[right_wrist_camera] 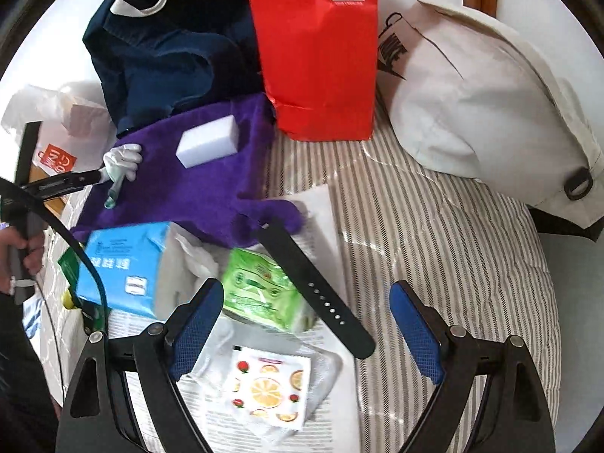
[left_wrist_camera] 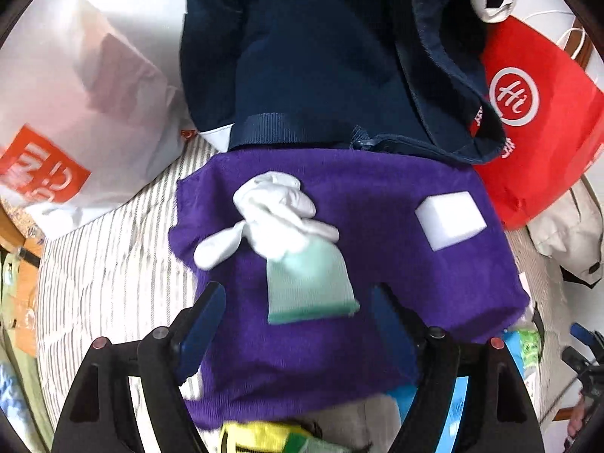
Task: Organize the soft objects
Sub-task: 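Lower the cloth and gloves onto the purple towel and open the left gripper, then grasp the black watch strap with the right gripper while the left grasps the green packet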
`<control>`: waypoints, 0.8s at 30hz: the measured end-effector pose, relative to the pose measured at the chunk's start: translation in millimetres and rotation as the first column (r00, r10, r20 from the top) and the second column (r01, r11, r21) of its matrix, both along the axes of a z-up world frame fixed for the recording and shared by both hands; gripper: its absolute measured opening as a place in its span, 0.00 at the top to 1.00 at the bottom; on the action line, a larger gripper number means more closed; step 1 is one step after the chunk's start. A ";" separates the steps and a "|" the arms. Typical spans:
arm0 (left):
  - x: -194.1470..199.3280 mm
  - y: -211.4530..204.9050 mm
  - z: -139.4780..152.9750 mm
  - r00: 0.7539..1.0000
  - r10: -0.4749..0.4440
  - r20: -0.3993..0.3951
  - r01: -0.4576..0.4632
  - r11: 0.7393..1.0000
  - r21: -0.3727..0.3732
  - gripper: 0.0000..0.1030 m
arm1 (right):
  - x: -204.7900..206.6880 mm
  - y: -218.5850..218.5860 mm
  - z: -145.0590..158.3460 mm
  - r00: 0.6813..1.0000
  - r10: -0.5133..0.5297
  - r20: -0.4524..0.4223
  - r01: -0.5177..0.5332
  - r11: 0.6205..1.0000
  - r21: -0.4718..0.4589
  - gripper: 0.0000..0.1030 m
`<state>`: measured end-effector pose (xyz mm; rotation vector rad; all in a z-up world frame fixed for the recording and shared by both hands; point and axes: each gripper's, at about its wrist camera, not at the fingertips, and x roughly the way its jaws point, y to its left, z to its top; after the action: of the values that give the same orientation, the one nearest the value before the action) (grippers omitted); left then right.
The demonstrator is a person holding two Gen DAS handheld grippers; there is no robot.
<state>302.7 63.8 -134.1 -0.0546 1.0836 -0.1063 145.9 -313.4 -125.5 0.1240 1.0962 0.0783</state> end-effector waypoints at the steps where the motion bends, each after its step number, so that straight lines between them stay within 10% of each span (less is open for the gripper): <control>1: -7.0 0.9 1.2 1.000 0.003 0.003 -0.002 1.000 -0.004 0.24 | 1.3 -1.2 -3.4 1.000 0.011 -0.001 -0.011 1.000 -0.002 0.14; 10: -59.4 14.3 21.7 0.999 0.031 0.036 -0.031 0.999 -0.010 0.24 | 25.5 -17.7 -36.4 0.998 0.067 -0.012 -0.065 0.993 0.097 0.23; 20: -92.5 19.5 19.8 0.999 0.044 0.027 -0.044 0.999 -0.013 0.24 | 25.7 6.6 -41.4 0.987 0.161 -0.027 -0.162 0.987 -0.025 0.75; 24: -102.7 19.5 17.1 0.999 0.044 0.024 -0.043 0.999 -0.025 0.24 | 23.3 6.1 -42.2 0.985 0.165 -0.041 -0.165 0.986 -0.002 0.80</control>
<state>200.0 83.3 -117.0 -0.0984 1.0561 -0.0805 169.2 -307.4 -167.6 0.0300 1.1462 0.2221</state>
